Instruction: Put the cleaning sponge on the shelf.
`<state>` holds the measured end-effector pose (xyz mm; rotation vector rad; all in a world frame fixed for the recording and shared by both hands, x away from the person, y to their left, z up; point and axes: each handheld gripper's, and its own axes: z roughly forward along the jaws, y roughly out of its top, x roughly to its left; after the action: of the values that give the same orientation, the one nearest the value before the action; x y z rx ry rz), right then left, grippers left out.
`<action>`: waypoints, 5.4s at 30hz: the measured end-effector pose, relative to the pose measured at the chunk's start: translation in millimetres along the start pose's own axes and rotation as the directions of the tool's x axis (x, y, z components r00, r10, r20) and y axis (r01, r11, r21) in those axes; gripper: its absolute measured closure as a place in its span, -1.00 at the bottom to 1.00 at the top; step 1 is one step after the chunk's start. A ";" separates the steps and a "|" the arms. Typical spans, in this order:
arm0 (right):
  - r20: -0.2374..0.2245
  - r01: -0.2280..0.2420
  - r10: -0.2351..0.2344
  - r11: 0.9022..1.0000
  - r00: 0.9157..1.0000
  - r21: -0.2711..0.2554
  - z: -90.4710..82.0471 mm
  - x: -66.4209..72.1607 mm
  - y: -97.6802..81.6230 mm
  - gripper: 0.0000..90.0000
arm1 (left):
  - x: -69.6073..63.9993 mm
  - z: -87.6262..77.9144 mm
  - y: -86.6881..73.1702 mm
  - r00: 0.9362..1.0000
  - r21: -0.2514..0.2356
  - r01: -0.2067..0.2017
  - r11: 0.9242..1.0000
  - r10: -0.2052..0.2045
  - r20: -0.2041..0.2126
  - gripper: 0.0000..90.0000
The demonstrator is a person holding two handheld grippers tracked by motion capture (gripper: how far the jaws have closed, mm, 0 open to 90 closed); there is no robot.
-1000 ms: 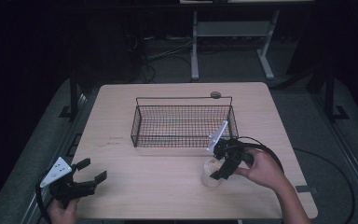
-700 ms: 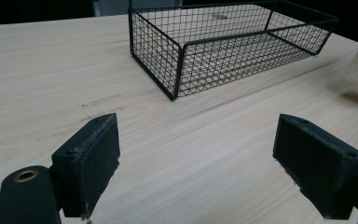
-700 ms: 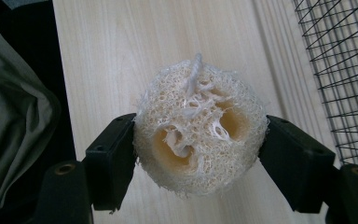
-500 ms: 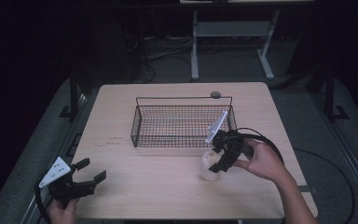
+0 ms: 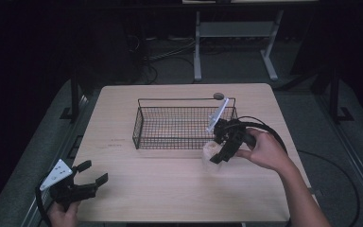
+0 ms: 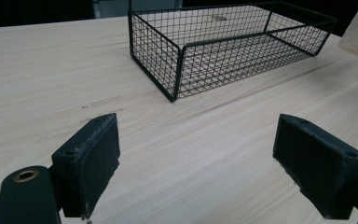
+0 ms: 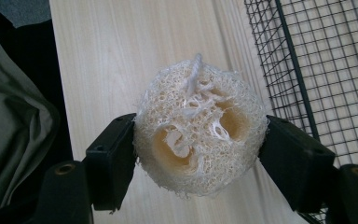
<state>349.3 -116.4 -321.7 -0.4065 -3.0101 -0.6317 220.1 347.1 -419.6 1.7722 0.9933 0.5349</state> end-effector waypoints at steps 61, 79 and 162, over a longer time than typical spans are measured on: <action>0.040 -0.082 0.081 0.996 0.996 0.023 -33.7 -74.6 55.5 -0.36 | -3.4 -0.1 2.6 0.999 0.009 -0.034 0.999 0.034 0.001 -0.69; 0.061 -0.151 0.149 0.988 0.987 0.028 -18.4 -109.8 55.9 -0.36 | -5.0 -1.8 1.8 0.999 0.019 -0.044 0.999 0.044 -0.005 -0.69; 0.042 -0.252 0.249 0.964 0.967 0.086 56.2 -147.5 40.4 -0.37 | -3.8 1.0 0.4 0.999 0.028 -0.040 0.999 0.040 0.001 -0.69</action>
<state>503.1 -94.6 -370.9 -0.7826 -2.9303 -0.4707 218.8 343.4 -419.3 1.8199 0.9709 0.5483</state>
